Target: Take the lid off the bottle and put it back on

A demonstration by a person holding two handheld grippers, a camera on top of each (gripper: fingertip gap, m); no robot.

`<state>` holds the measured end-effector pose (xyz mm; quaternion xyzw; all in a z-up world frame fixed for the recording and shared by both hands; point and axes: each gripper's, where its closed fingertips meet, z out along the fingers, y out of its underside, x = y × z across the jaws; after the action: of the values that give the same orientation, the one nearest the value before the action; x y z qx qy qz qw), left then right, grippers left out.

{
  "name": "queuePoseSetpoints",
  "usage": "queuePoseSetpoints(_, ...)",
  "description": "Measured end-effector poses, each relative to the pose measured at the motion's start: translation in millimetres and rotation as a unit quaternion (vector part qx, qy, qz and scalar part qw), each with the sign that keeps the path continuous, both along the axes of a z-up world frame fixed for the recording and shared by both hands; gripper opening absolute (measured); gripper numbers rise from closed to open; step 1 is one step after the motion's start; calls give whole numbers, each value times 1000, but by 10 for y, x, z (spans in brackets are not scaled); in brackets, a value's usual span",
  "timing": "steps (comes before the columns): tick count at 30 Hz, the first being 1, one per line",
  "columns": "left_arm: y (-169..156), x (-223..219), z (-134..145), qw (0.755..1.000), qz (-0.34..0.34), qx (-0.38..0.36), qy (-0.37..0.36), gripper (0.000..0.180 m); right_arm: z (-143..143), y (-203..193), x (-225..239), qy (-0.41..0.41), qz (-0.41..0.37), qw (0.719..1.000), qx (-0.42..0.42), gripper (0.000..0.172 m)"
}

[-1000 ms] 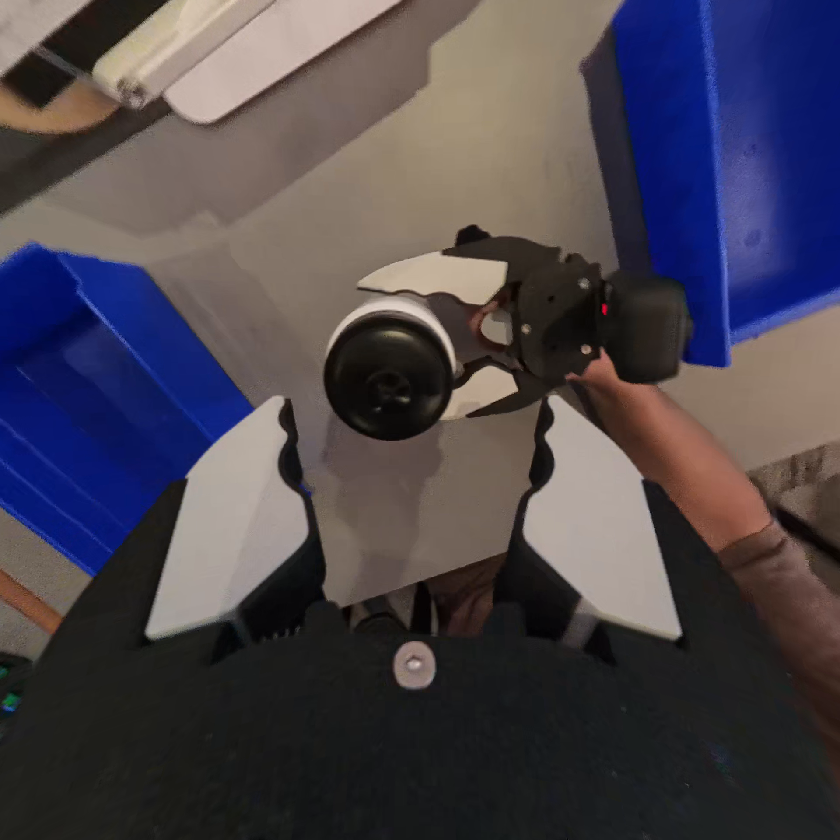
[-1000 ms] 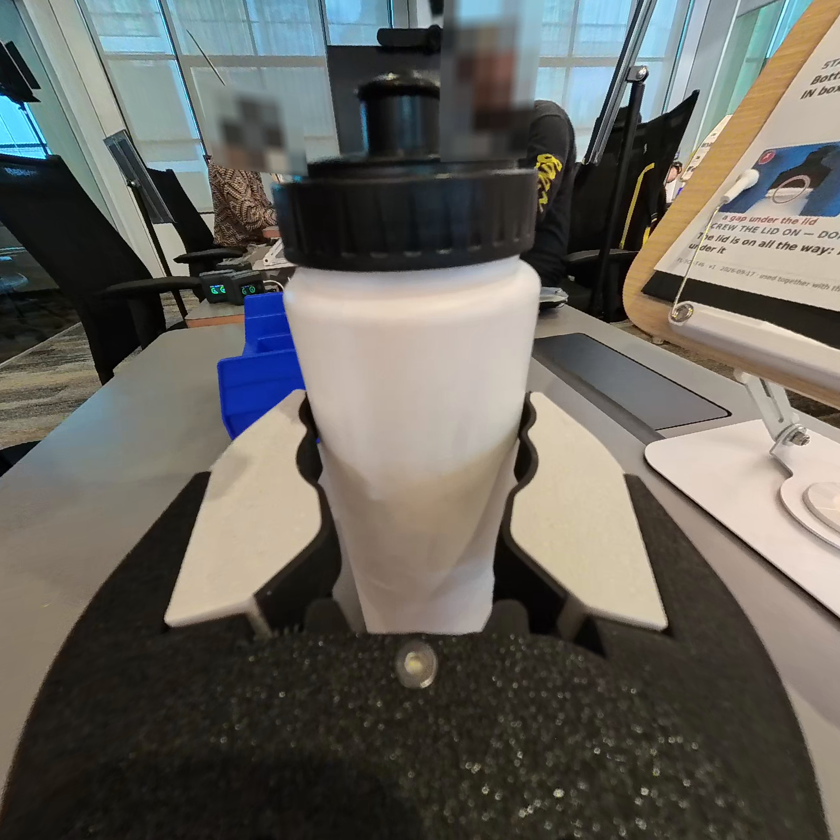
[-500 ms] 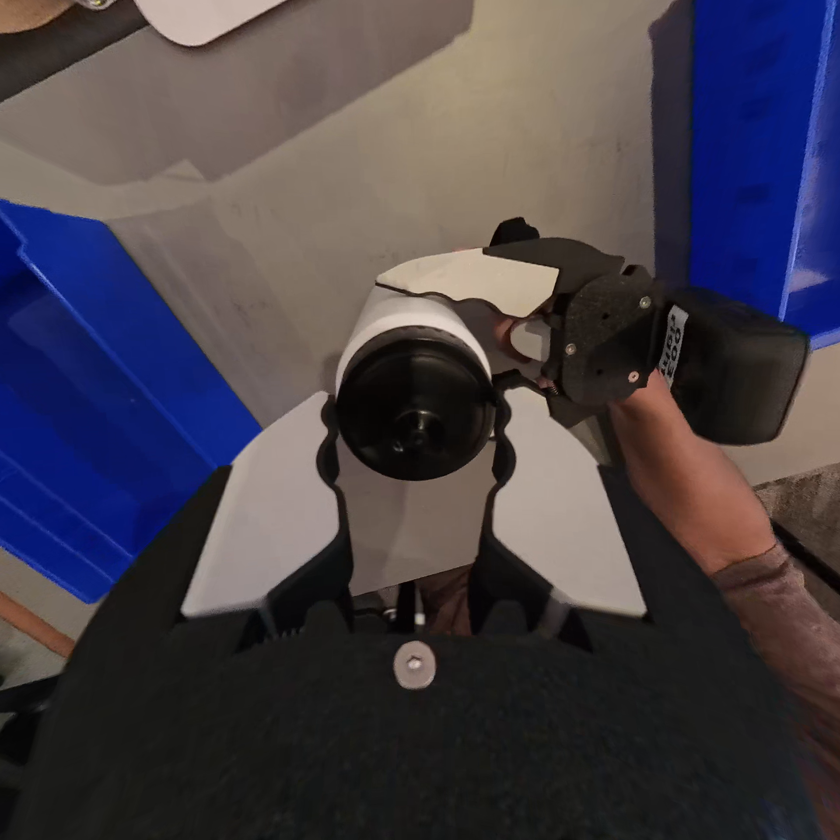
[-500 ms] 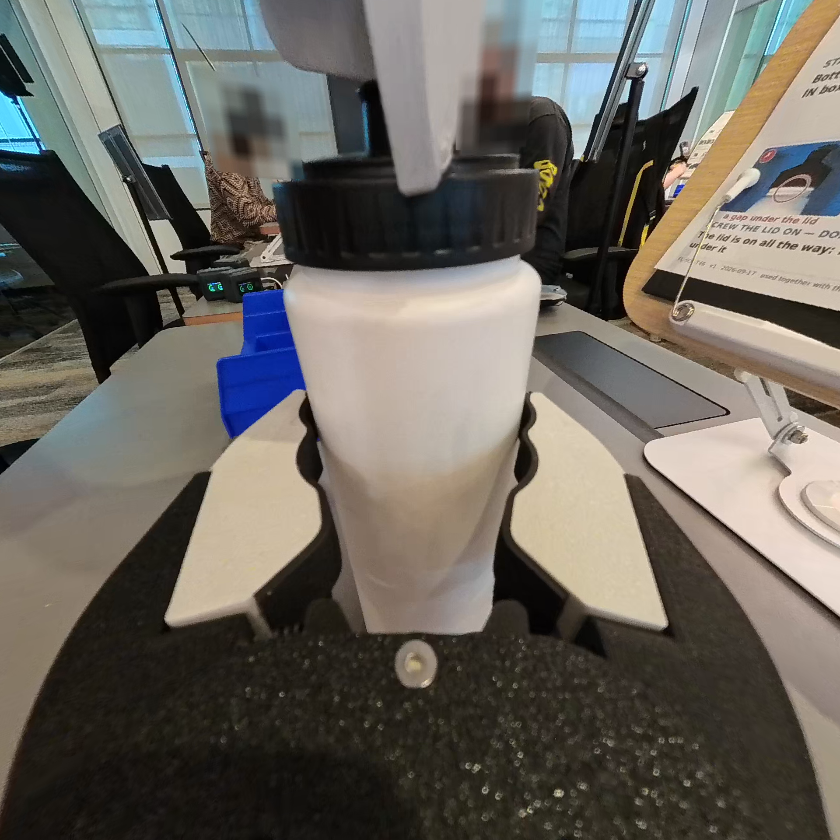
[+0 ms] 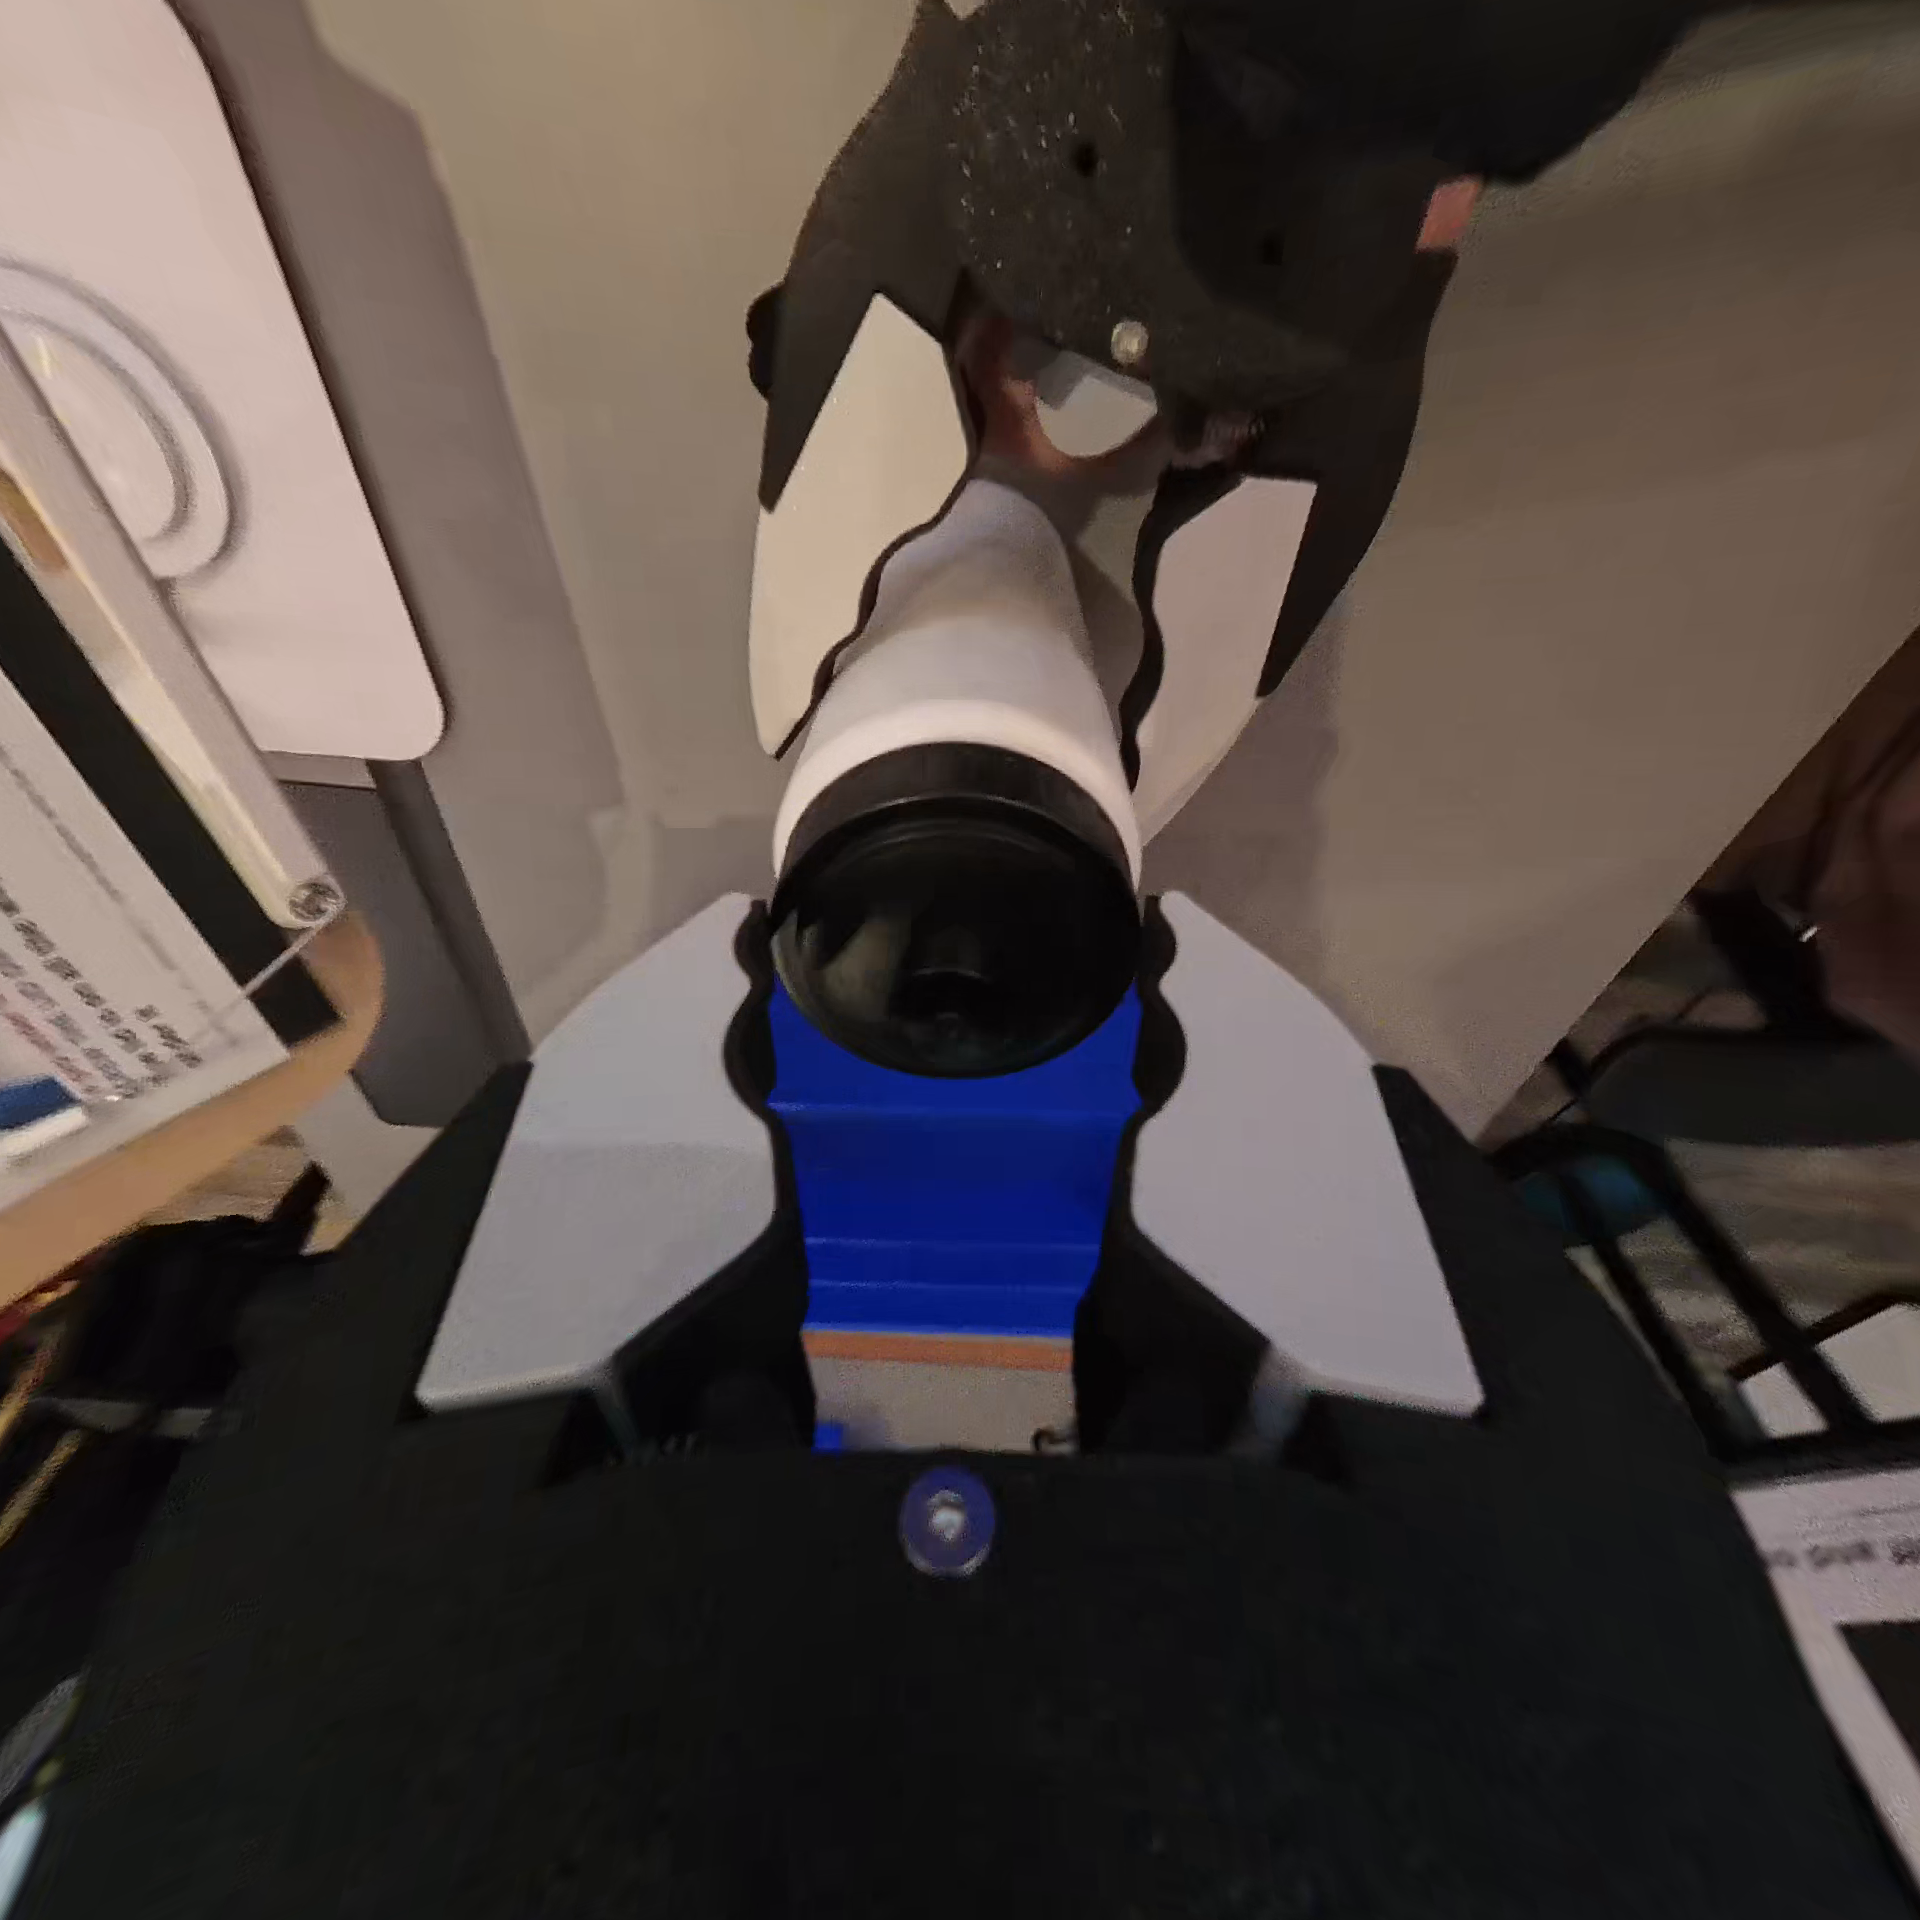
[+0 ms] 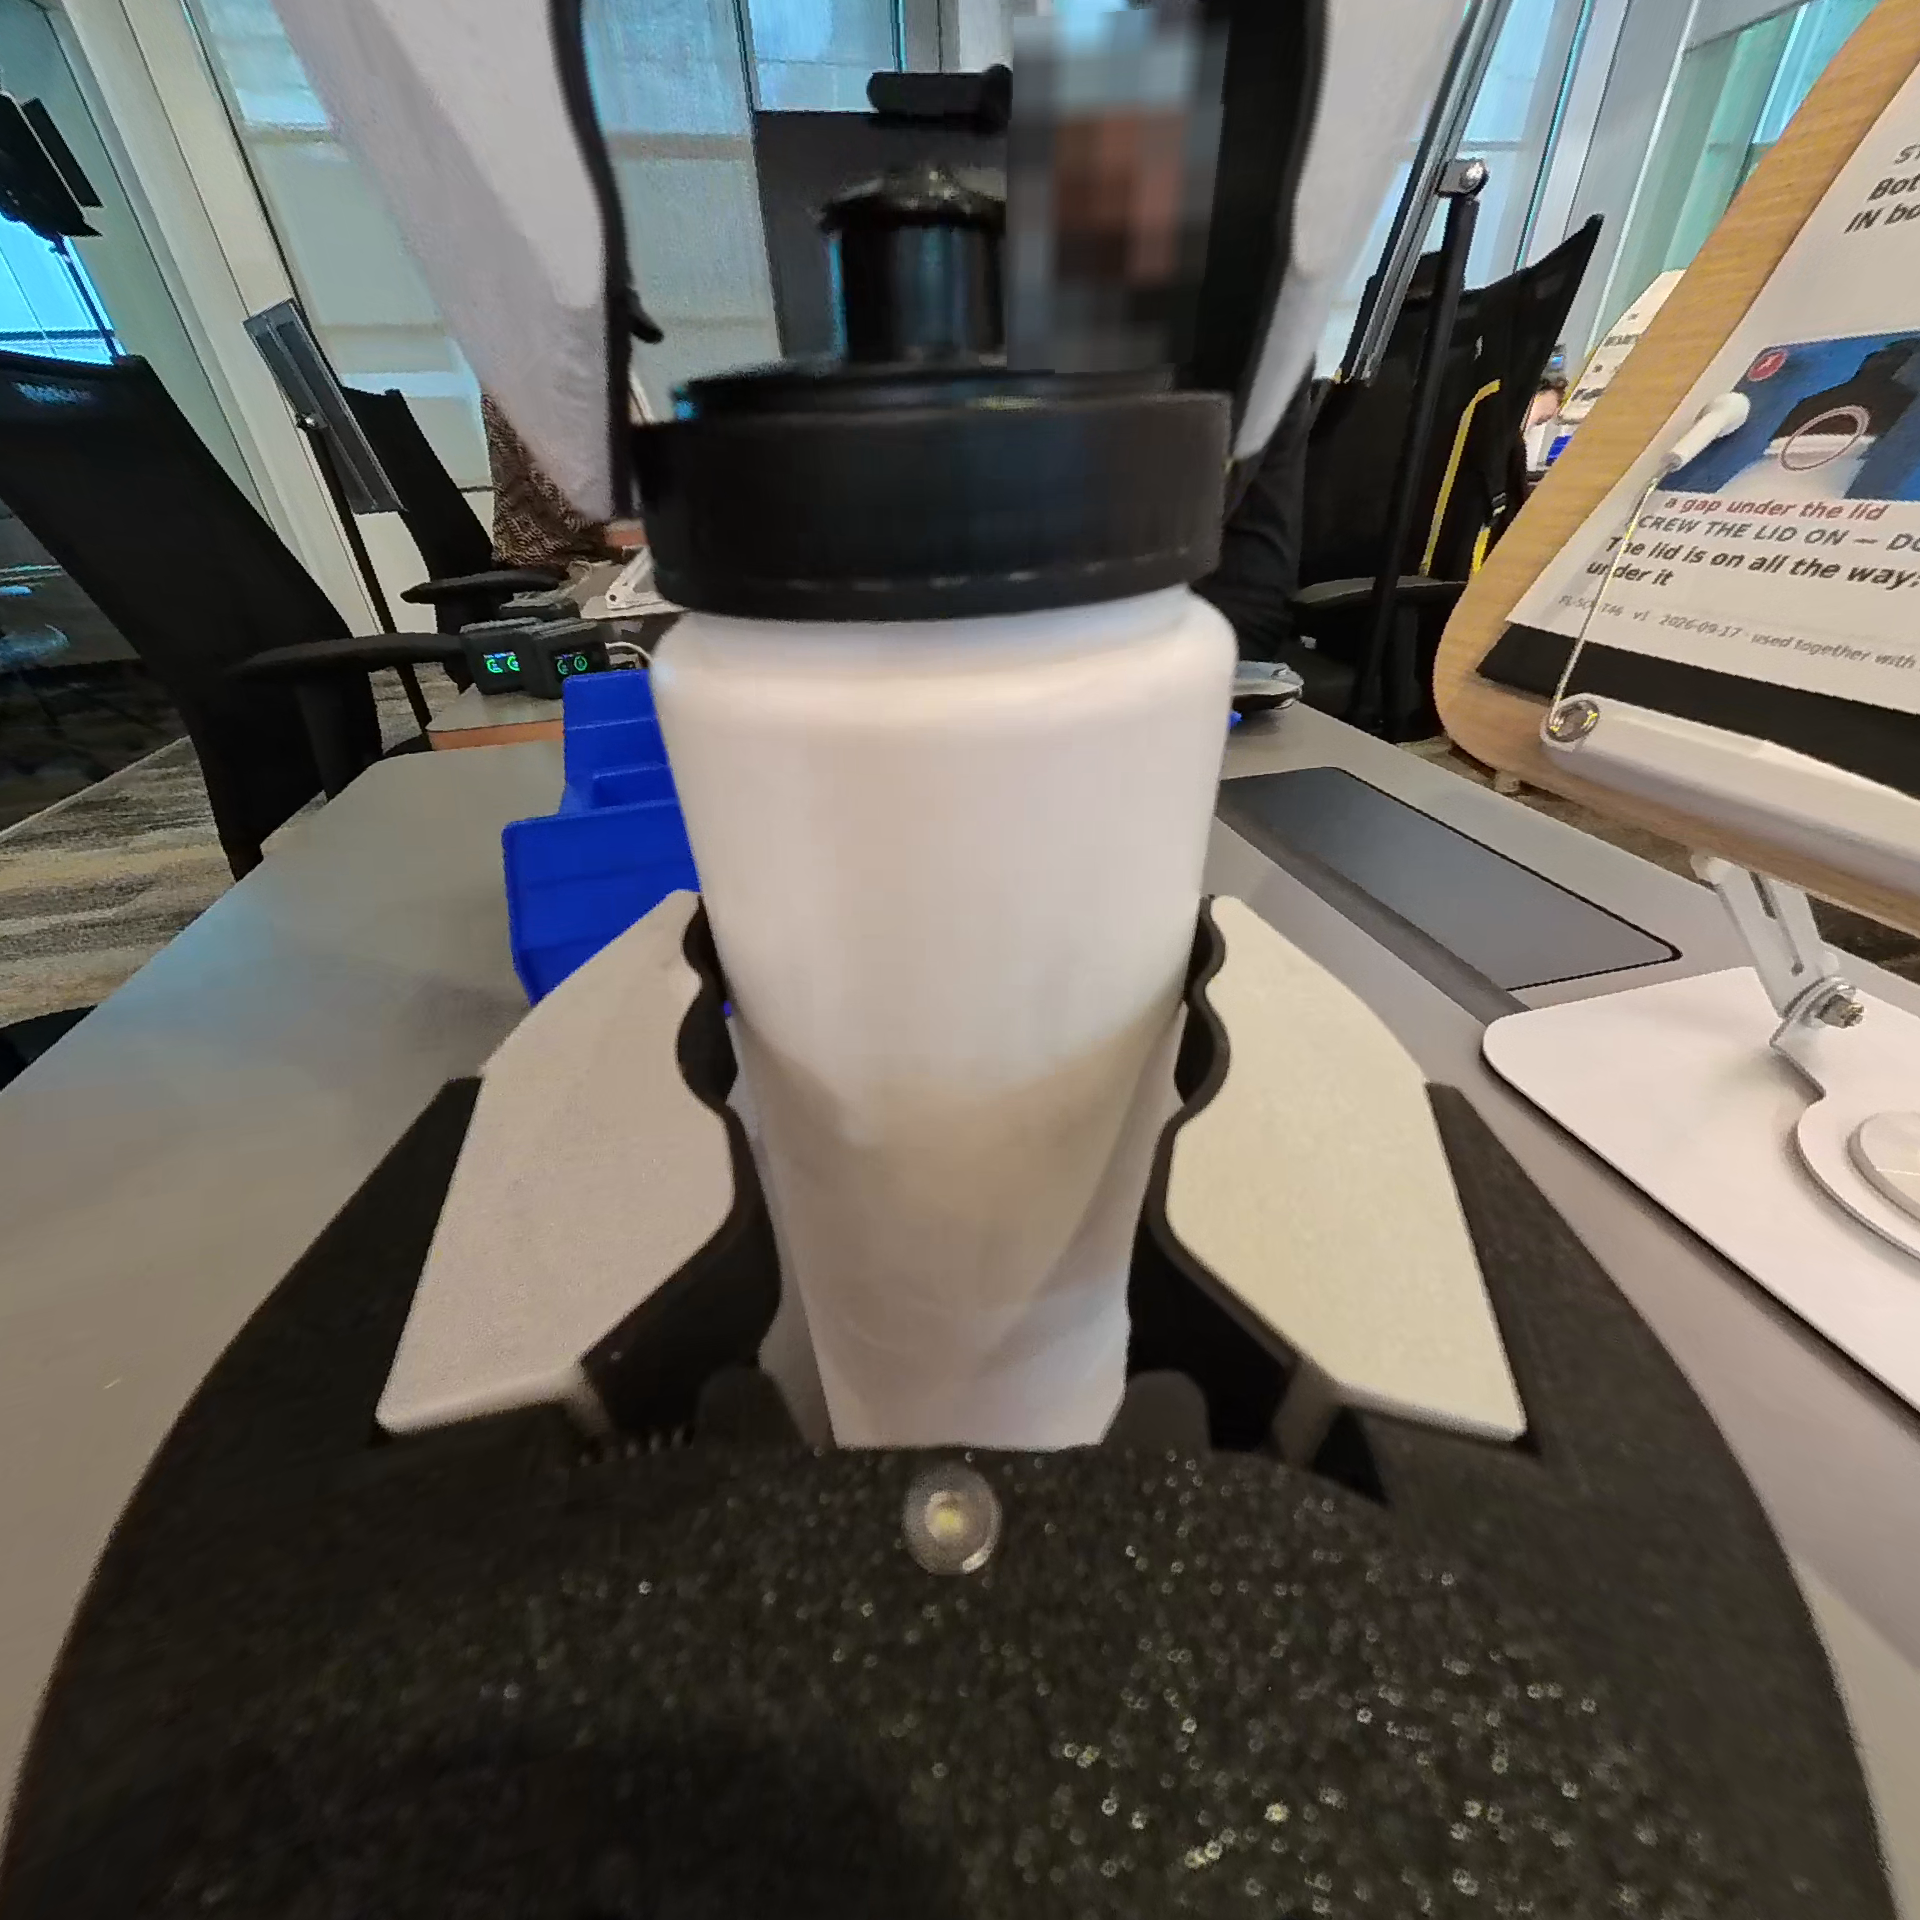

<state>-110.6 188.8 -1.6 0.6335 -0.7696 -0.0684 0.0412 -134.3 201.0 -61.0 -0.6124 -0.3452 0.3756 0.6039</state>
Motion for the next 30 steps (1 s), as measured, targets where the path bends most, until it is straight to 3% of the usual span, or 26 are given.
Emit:
queuePoseSetpoints(5,4,-14,13,995,-89,27,21,67,0,3,0,0,-4,1000,2,84)
queuePoseSetpoints(9,-51,-45,77,997,-67,39,5,67,0,5,0,1,-4,1000,3,84)
queuePoseSetpoints(11,-133,-21,149,999,-15,19,-28,87,0,3,1,0,-4,1000,3,84)
queuePoseSetpoints(15,-14,74,327,977,174,44,-117,97,1,6,0,2,-4,1000,3,84)
queuePoseSetpoints(17,31,131,394,937,309,26,-164,100,1,7,-1,2,-4,1000,2,84)
queuePoseSetpoints(19,66,118,409,880,435,-1,-189,101,0,7,-1,2,-4,1000,1,84)
queuePoseSetpoints(21,58,89,366,833,516,-35,-196,100,-1,6,-1,3,-4,1000,0,84)
queuePoseSetpoints(25,21,9,180,802,569,-50,-176,100,-6,2,2,-2,-7,1000,-3,84)
queuePoseSetpoints(30,-71,33,25,817,557,-17,-147,89,-4,11,-7,3,-7,1000,-4,84)
